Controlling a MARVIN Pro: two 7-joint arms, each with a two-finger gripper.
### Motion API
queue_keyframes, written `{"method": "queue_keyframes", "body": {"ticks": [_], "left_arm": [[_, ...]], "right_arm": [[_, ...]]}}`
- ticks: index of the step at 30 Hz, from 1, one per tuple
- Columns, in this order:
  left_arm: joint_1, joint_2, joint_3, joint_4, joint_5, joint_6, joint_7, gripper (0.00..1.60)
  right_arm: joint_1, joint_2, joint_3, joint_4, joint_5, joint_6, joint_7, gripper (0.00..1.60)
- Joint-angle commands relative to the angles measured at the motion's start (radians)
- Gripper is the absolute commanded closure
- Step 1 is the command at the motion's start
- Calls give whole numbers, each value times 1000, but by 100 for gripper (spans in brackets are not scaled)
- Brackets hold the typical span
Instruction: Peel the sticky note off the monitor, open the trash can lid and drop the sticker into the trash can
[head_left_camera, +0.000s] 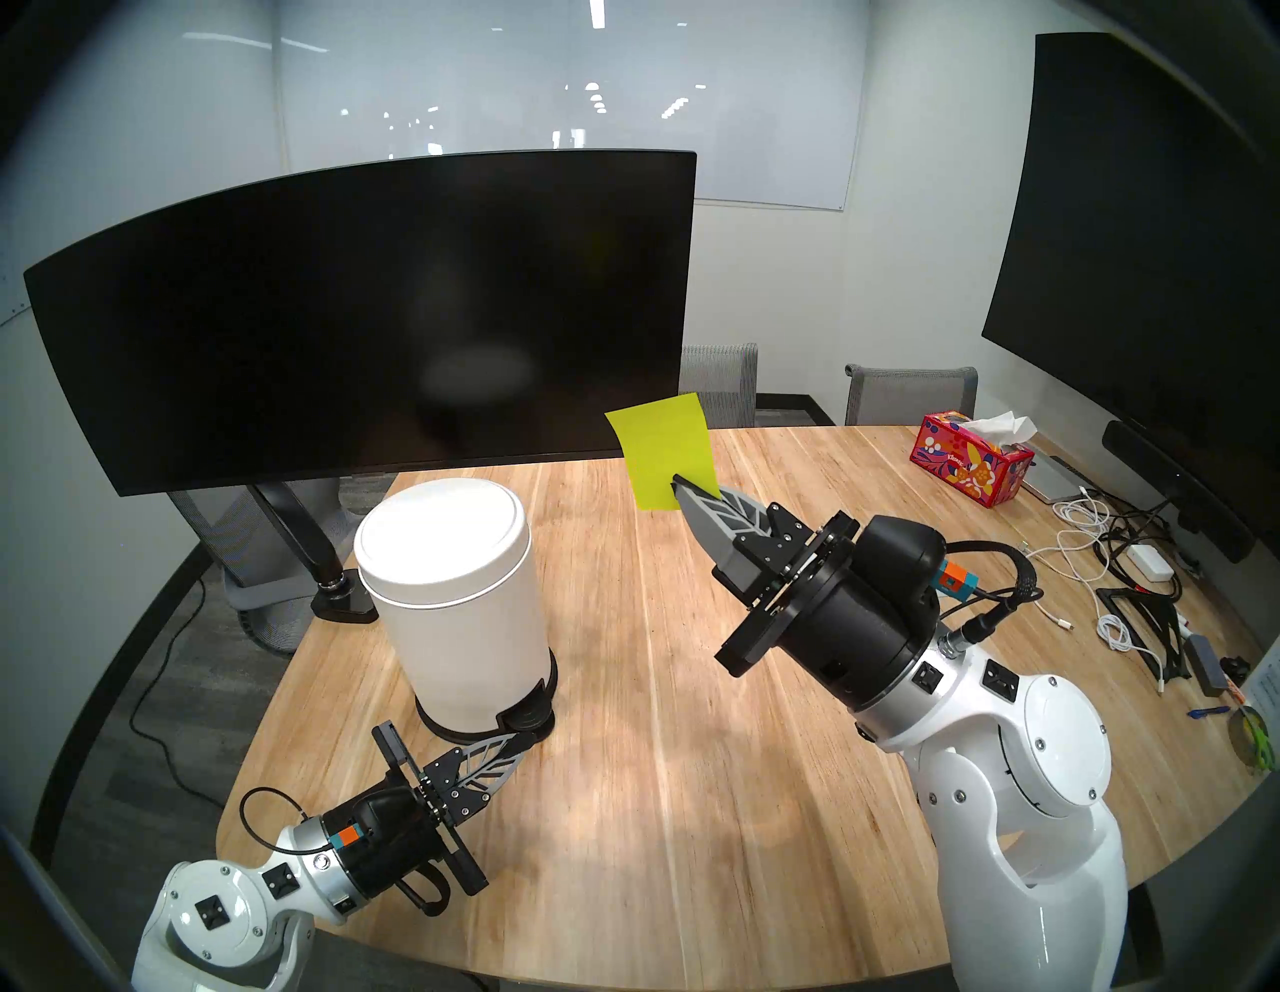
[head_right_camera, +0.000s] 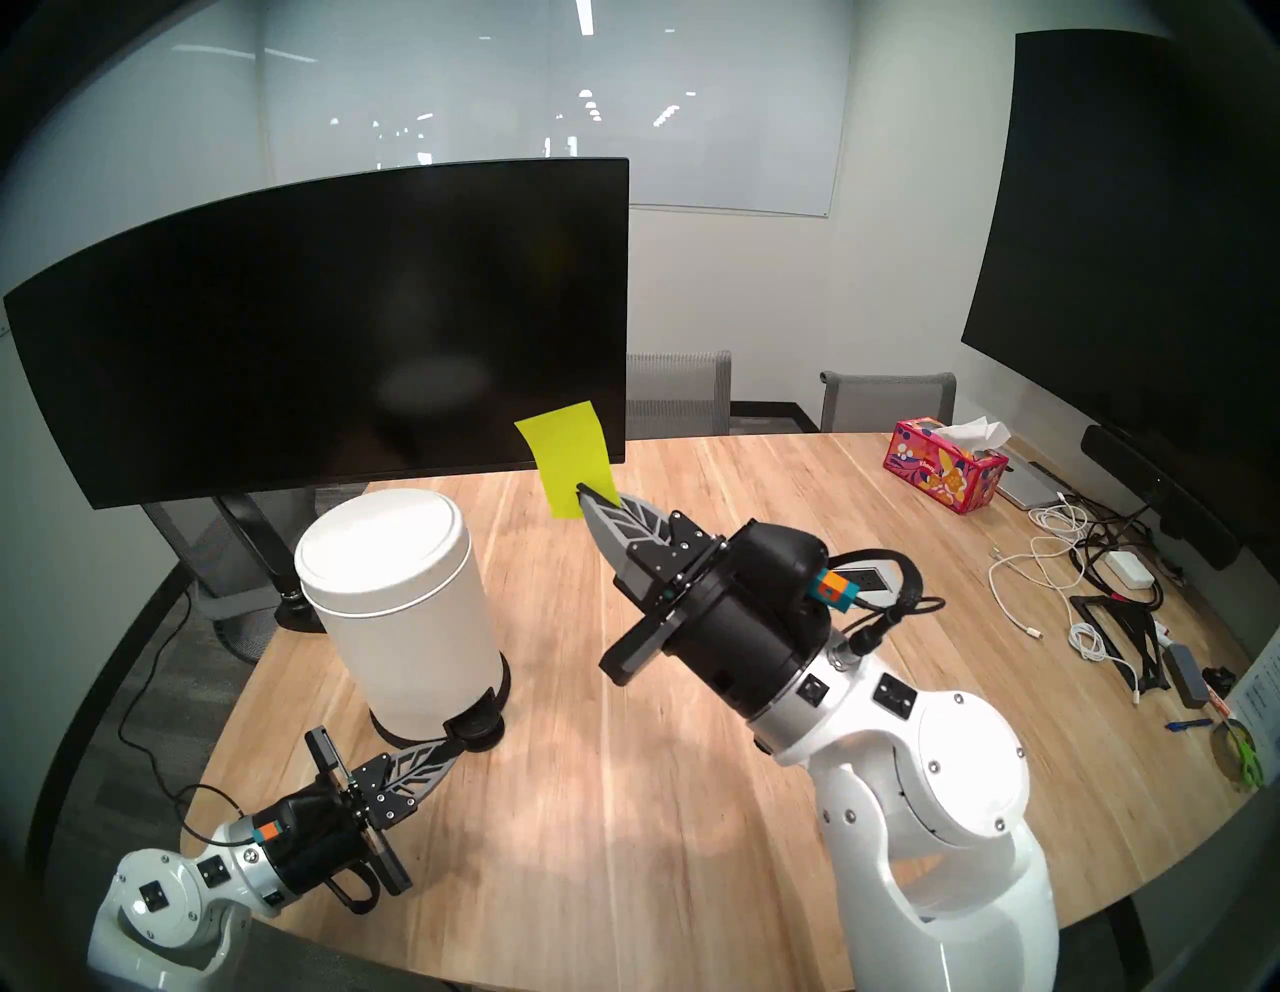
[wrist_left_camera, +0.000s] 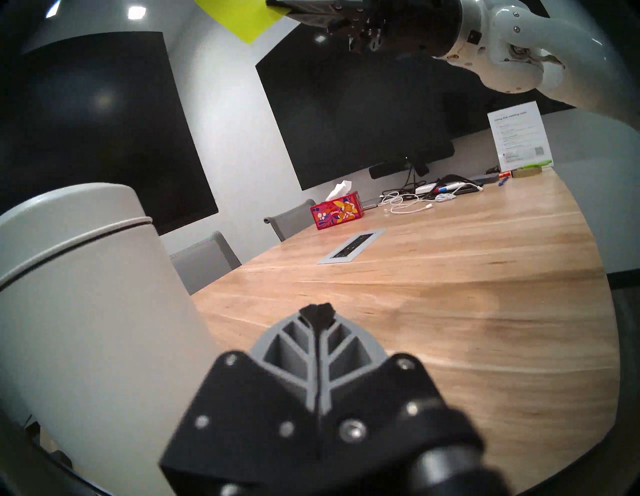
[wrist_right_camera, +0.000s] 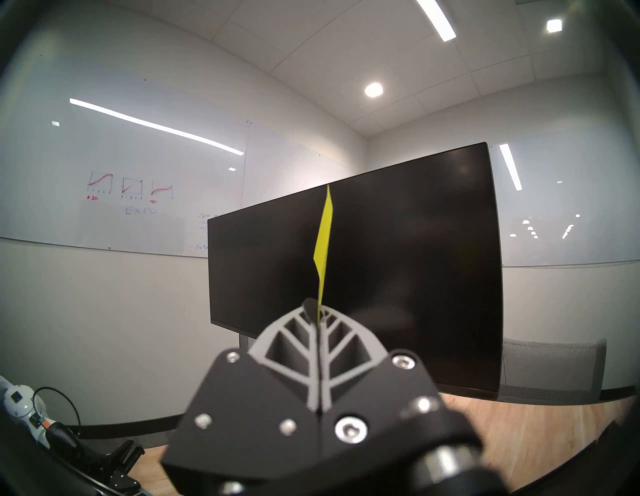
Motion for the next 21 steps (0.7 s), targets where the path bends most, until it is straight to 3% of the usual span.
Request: {"method": "queue_keyframes", "body": {"ticks": [1,5,12,21], "left_arm": [[-73,8,29,-2,79,48,18,160],[-106,3,42,14,135,73,41,160],[-144,-8,41,44,166,120,72,160],[-126,2,62,52,207,123,66,160]], "right_arm": [[0,1,7,-24,9,-8,7,160],[-1,1,9,-24,9,-8,10,160],[-11,-1,11,-24,9,-6,15,160],[-9,-4,26,-24,14,-5,26,160]]}}
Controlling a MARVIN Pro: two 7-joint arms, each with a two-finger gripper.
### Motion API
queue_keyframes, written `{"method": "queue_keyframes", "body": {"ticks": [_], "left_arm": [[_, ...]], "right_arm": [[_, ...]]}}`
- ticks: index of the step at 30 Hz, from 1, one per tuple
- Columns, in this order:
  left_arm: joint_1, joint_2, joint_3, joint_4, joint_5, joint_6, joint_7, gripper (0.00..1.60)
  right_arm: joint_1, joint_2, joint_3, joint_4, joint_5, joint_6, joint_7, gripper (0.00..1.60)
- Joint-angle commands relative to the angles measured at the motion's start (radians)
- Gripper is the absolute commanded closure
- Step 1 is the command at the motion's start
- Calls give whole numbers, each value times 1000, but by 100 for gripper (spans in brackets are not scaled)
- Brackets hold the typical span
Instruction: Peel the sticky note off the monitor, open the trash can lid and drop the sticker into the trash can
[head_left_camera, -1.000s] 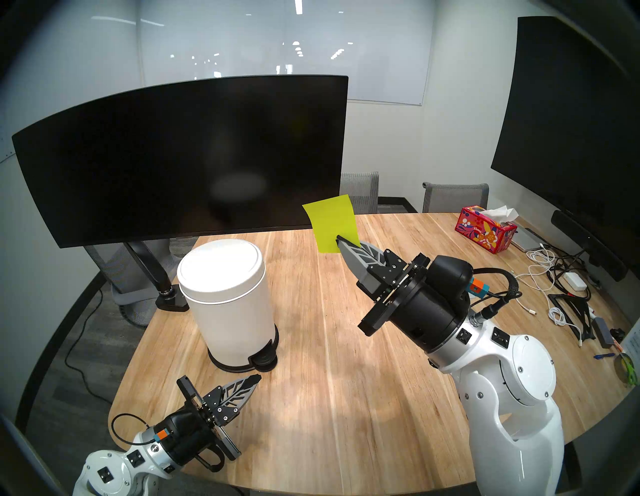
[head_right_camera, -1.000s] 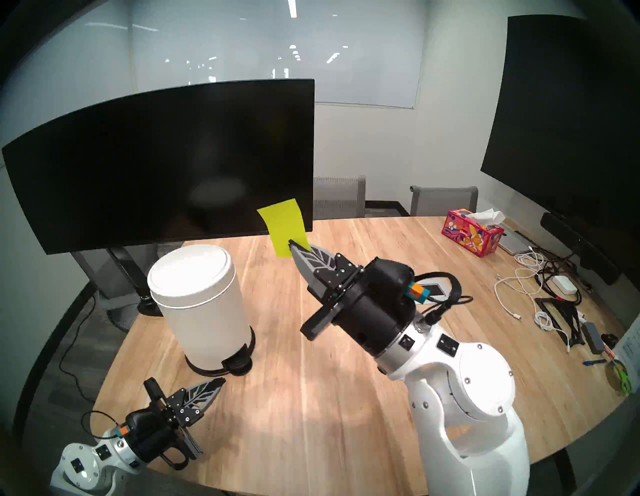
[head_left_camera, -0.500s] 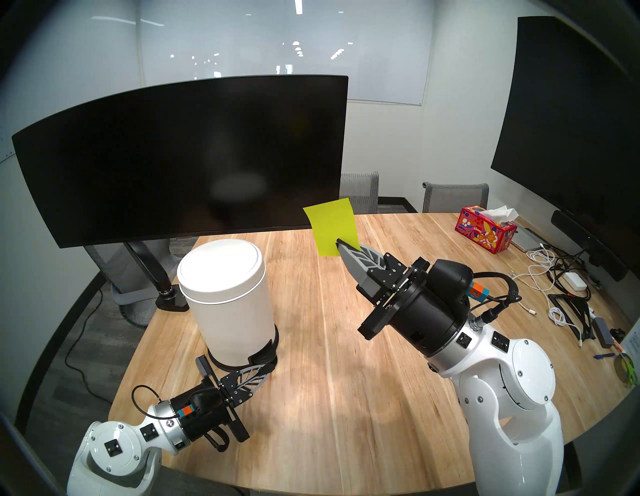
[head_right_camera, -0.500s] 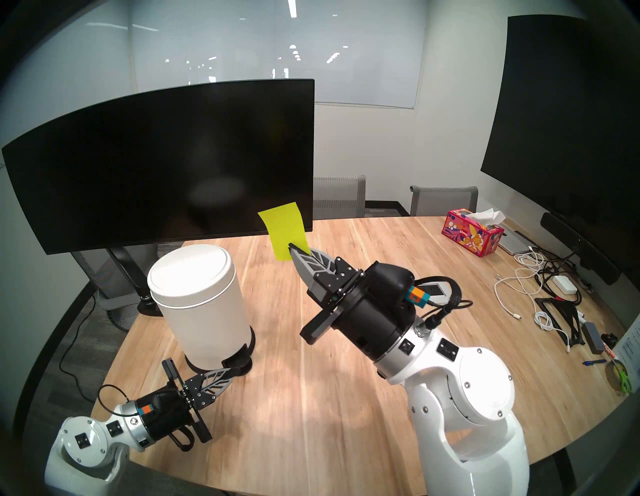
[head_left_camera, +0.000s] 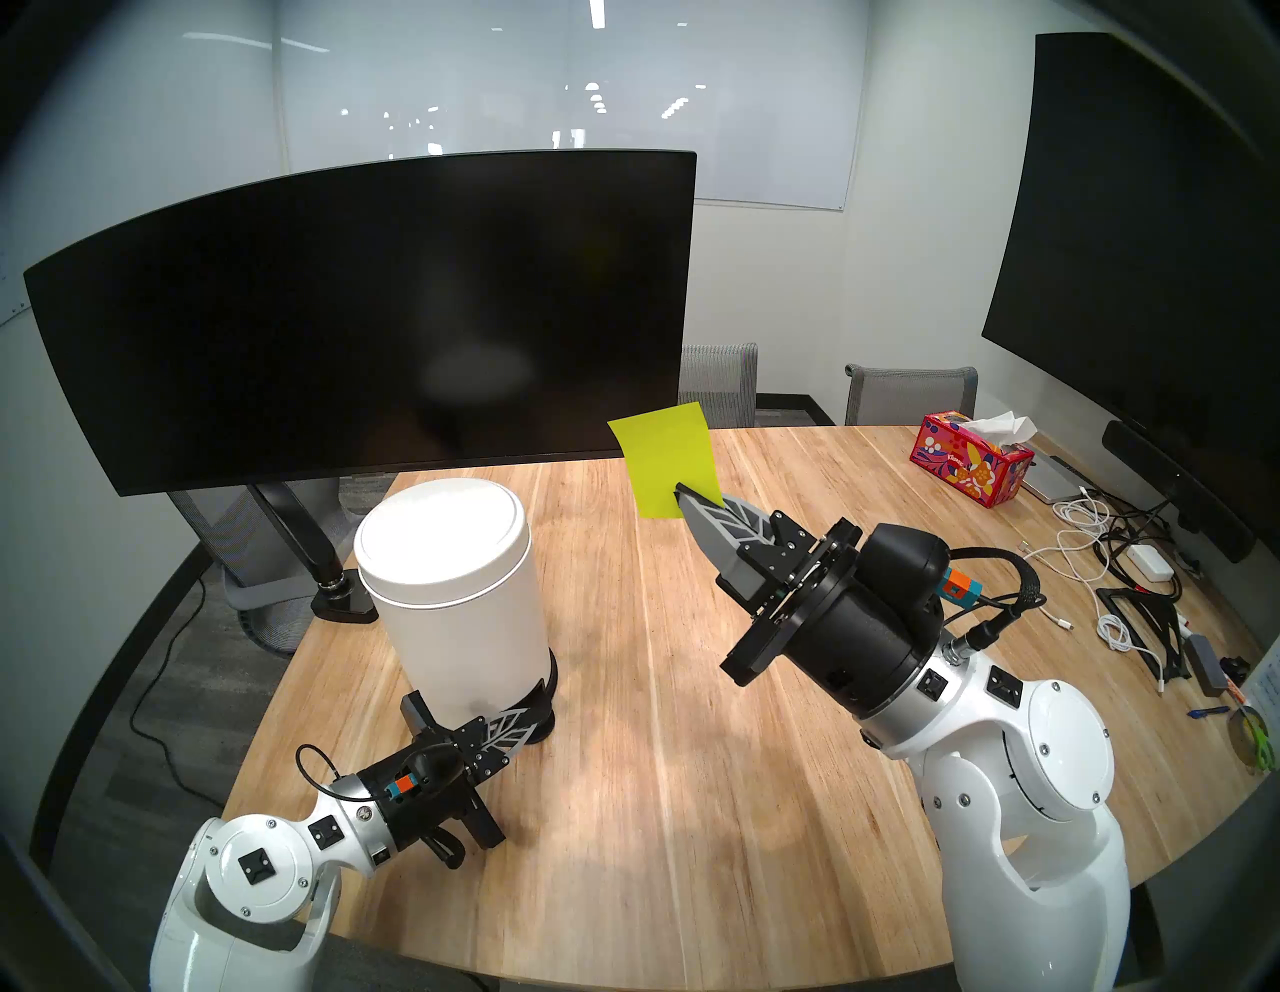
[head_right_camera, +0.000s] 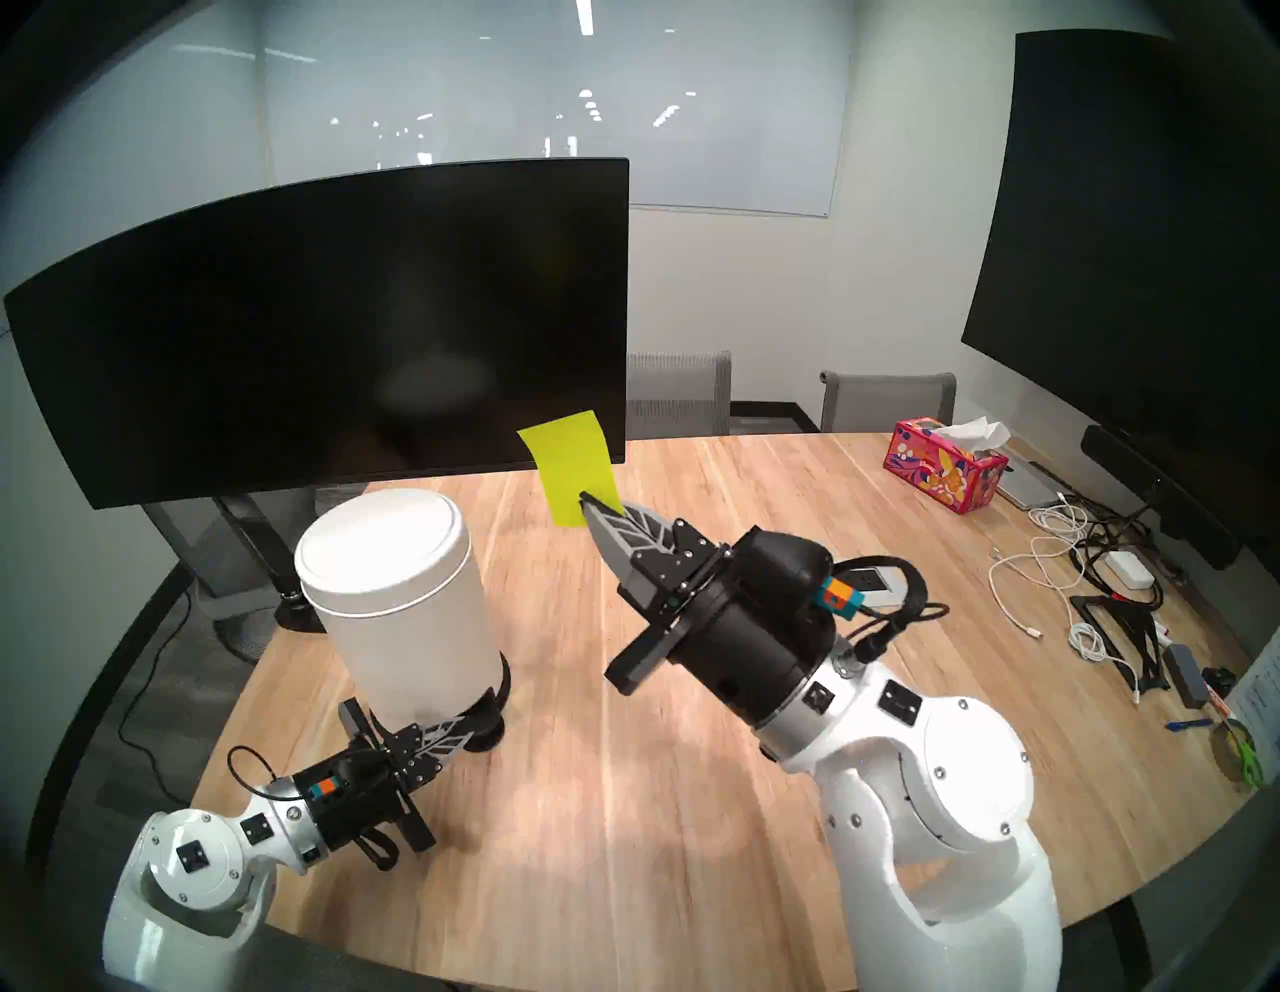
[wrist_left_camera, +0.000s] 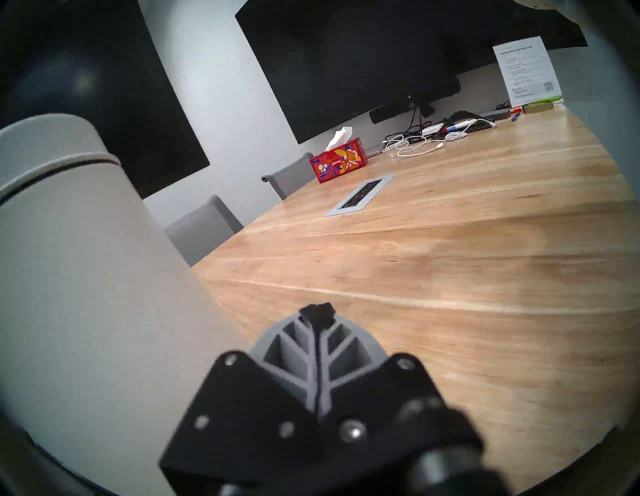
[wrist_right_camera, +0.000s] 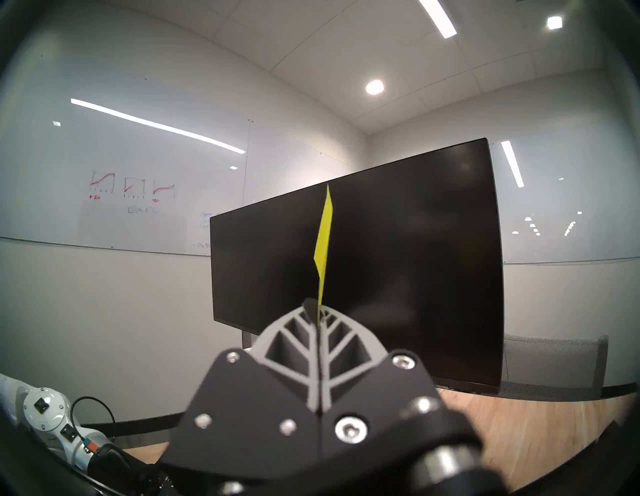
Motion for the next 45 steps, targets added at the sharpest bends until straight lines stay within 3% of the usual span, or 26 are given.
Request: {"method": "queue_keyframes", "body": {"ticks": [1,9,20,32,45], "left_arm": [[5,7,14,-9,32,-15,1,160],[5,5,32,18,98,-29,19,160],[-64,-12,47,102,141,-30,65,160],[-75,-16,54,109,145,-30,76,160],[-101,-42,79,131,231,-33,144,160]], "right_arm": [[7,-5,5,-23,10,-4,3,160],[8,-9,6,-23,11,-7,12,160],[-4,-14,14,-23,13,-14,23,160],[-8,-17,22,-23,14,-13,30,160],[-13,-22,19,-23,15,-17,38,160]]}}
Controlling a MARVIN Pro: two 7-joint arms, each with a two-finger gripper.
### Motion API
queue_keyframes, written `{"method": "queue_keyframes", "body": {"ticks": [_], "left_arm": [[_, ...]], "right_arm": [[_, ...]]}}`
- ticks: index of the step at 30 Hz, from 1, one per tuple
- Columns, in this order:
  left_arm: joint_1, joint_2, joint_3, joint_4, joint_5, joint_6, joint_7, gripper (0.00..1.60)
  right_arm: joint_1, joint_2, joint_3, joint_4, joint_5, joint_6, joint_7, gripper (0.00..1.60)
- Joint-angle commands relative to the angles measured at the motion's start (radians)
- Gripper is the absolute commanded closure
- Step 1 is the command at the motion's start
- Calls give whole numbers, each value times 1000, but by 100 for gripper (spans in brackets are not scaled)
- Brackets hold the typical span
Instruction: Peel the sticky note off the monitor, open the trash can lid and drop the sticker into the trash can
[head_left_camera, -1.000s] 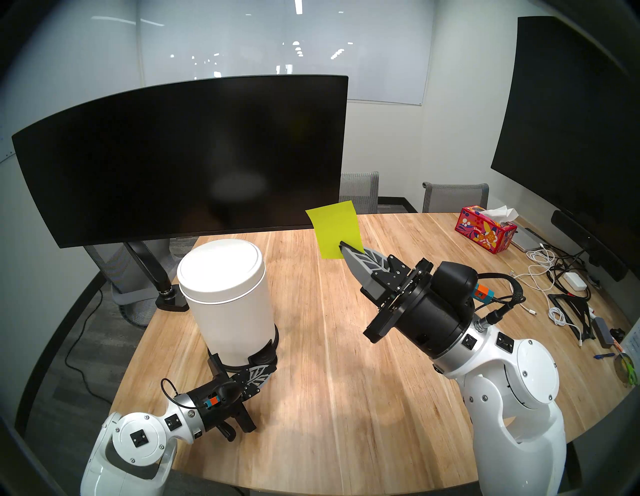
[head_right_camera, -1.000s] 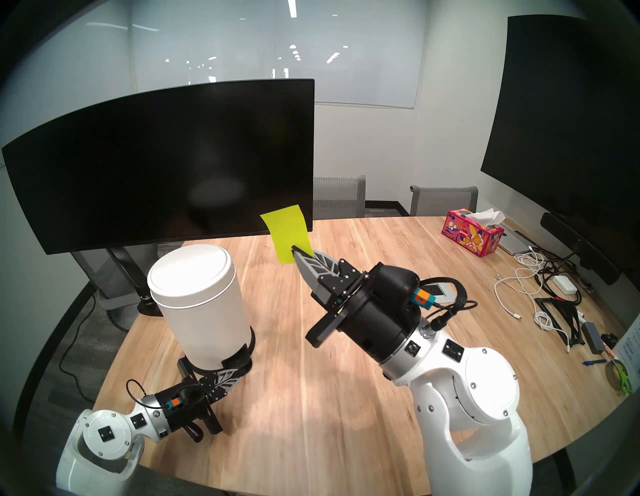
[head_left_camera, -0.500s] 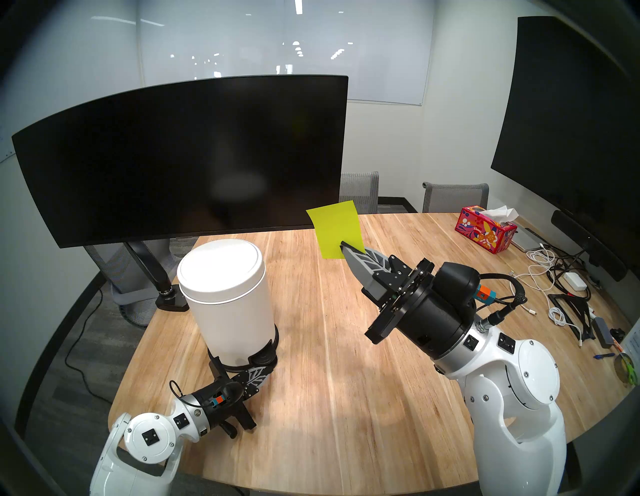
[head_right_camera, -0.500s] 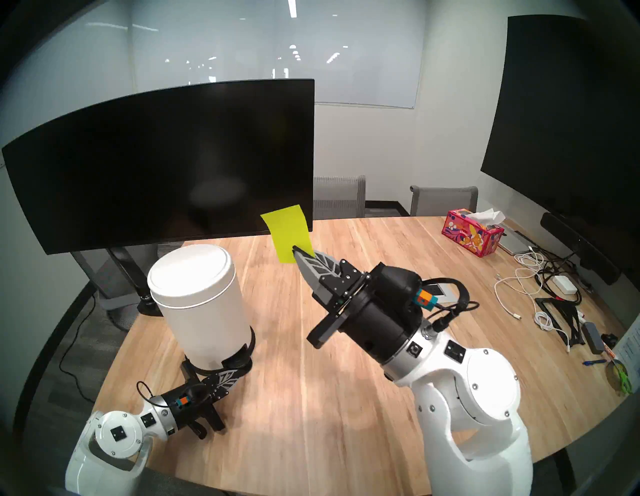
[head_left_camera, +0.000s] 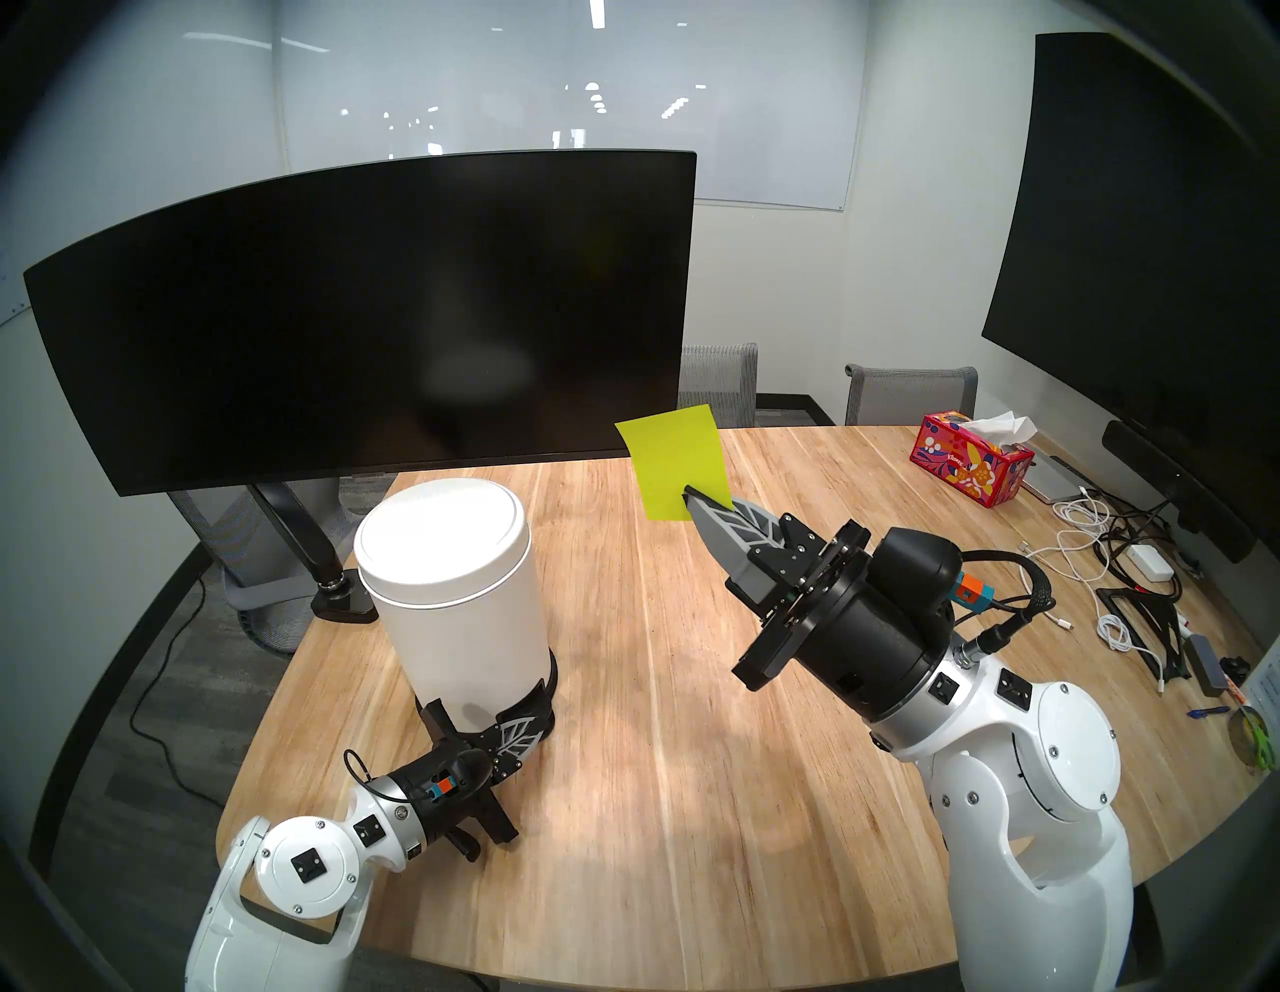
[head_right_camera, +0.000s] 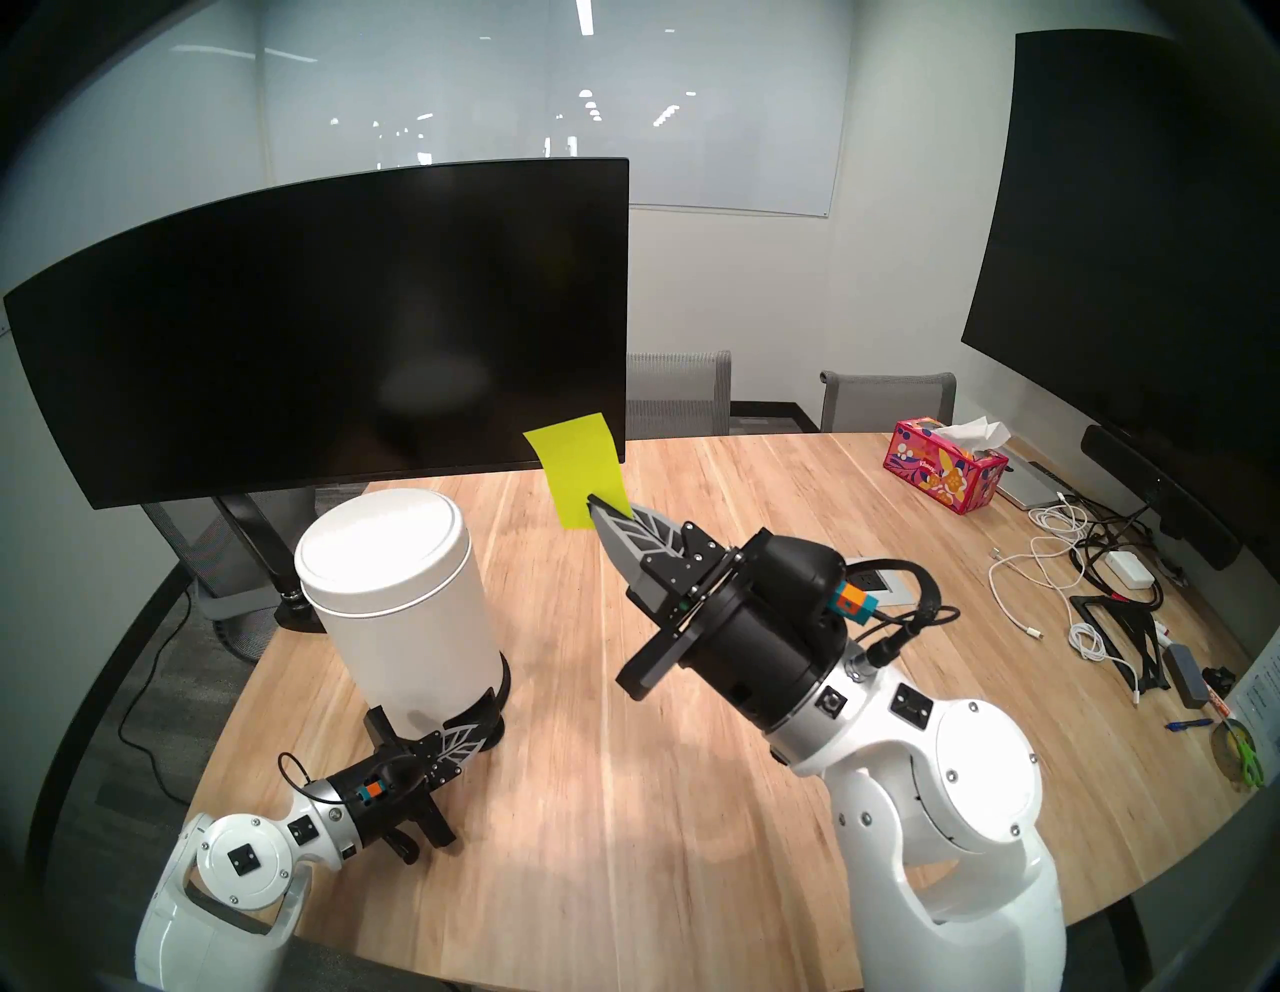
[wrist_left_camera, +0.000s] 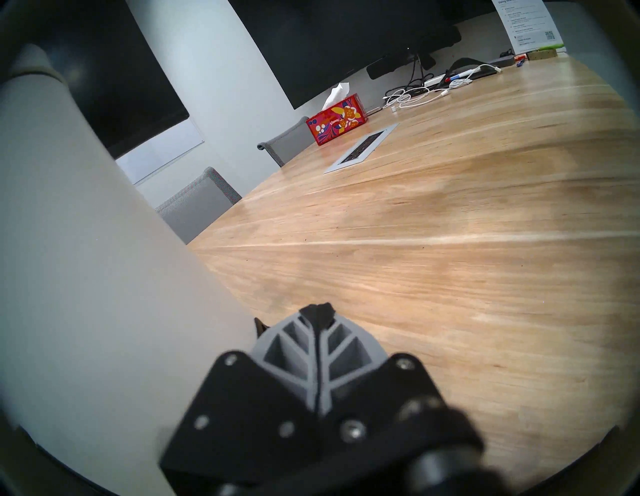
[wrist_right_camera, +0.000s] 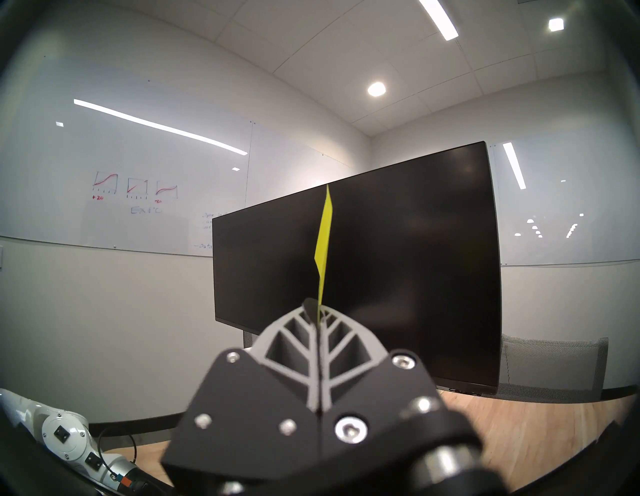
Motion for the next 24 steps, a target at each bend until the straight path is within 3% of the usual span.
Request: {"method": "queue_keyframes", "body": {"ticks": [1,9,24], "left_arm": [[-15,-17,12,-1,38,-13,39,160],[-36,-29,33,6,93,3,66,160],[-100,7,37,28,176,48,41,160]], "right_arm": [[0,-8,-6,-23,7,-9,2,160],[3,-11,-10,-23,7,-11,8,160],[4,-12,-7,-23,10,-6,18,160]]}}
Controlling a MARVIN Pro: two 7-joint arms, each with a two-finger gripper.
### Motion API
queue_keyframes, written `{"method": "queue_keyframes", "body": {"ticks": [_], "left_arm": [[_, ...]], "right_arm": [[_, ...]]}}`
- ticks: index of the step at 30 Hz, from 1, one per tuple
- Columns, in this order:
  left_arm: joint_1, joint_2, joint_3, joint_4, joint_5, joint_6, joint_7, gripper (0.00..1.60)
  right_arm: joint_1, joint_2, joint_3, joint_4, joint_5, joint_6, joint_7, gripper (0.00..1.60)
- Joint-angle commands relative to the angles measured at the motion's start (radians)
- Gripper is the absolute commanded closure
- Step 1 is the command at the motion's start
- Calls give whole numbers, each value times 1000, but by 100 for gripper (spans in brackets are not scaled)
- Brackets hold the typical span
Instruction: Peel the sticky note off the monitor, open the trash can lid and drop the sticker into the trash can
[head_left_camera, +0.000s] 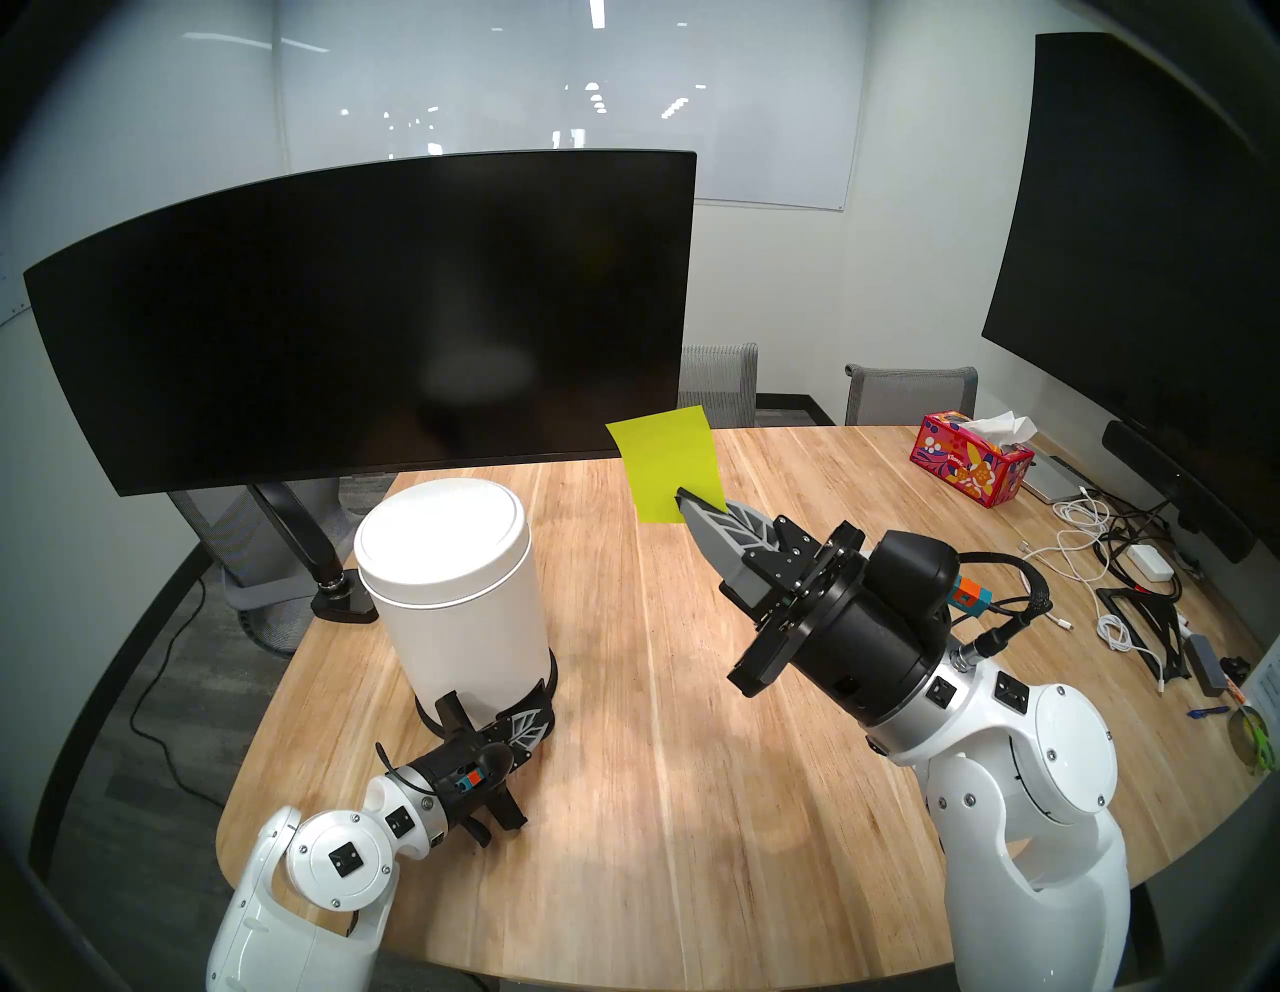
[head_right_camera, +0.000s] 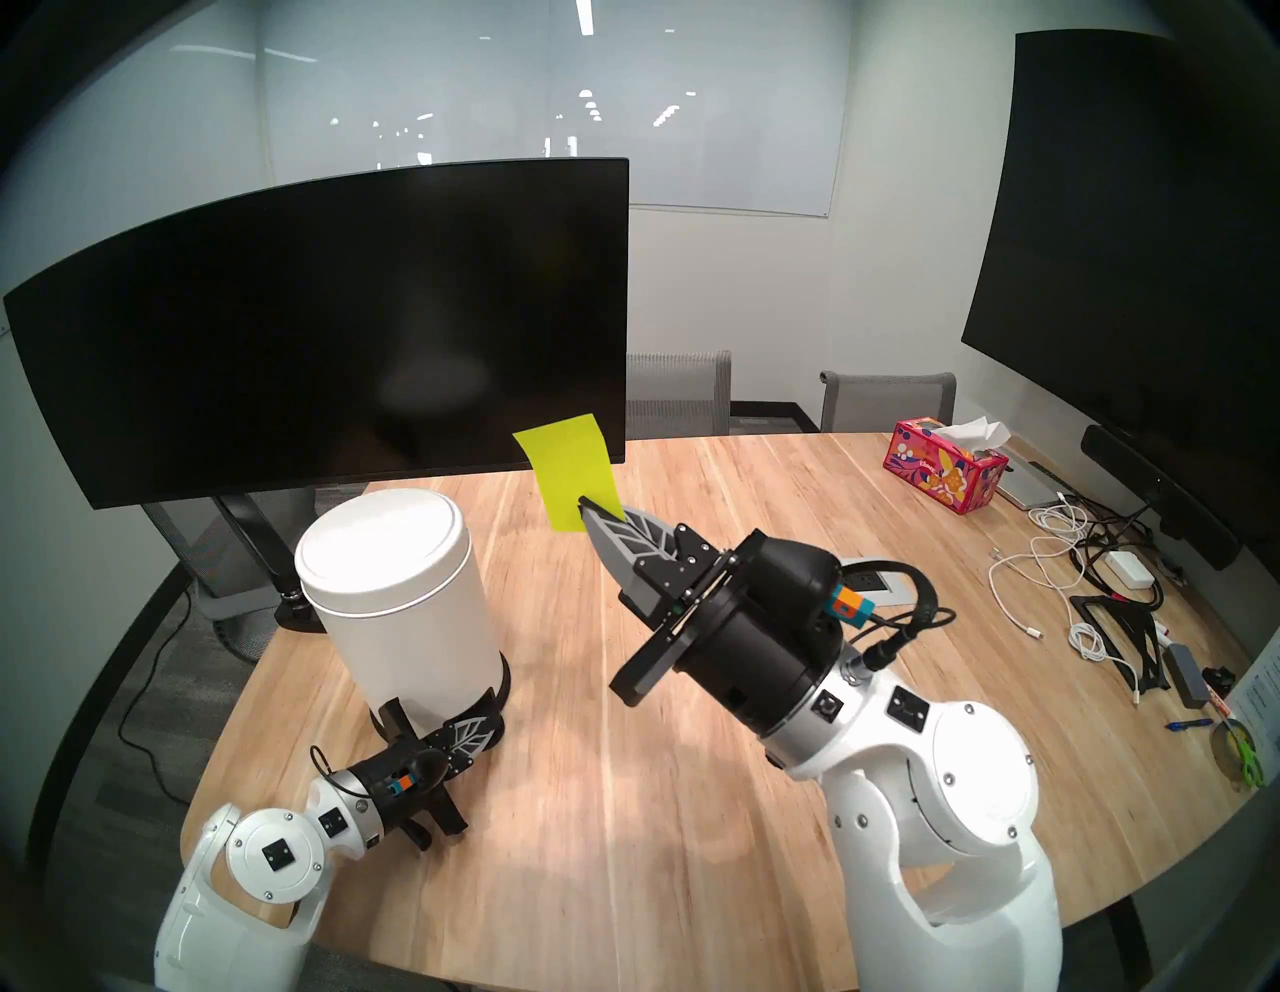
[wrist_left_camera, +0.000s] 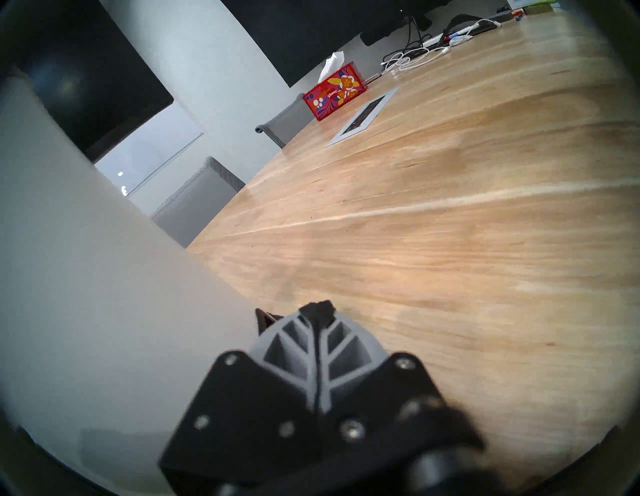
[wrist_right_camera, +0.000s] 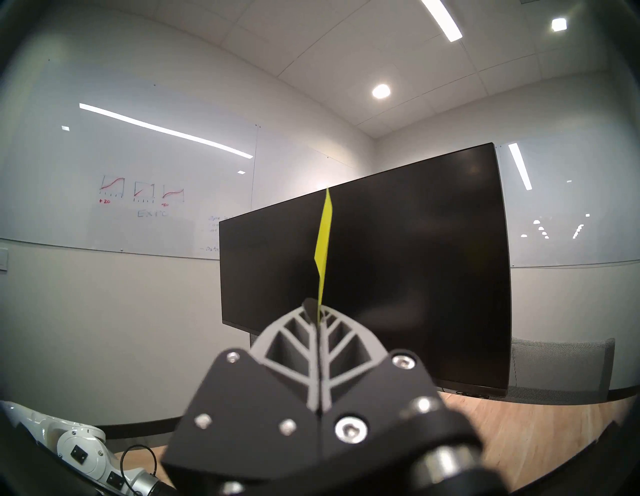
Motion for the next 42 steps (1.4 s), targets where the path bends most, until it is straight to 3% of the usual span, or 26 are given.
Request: {"method": "queue_keyframes", "body": {"ticks": [1,17,28,42], "left_arm": [[-43,13,-5,-6,20,20,-9,160],[-28,50,17,-23,66,48,-97,160],[-6,68,20,-16,96,42,-112,160],[-6,49,21,-16,105,38,-101,160]], "right_arm": [[4,-6,1,-22,7,-2,0,160],[29,-3,-1,-22,-3,33,-3,160],[52,-1,-12,-22,-11,66,-11,160],[65,11,-35,-22,-34,104,-17,160]]}}
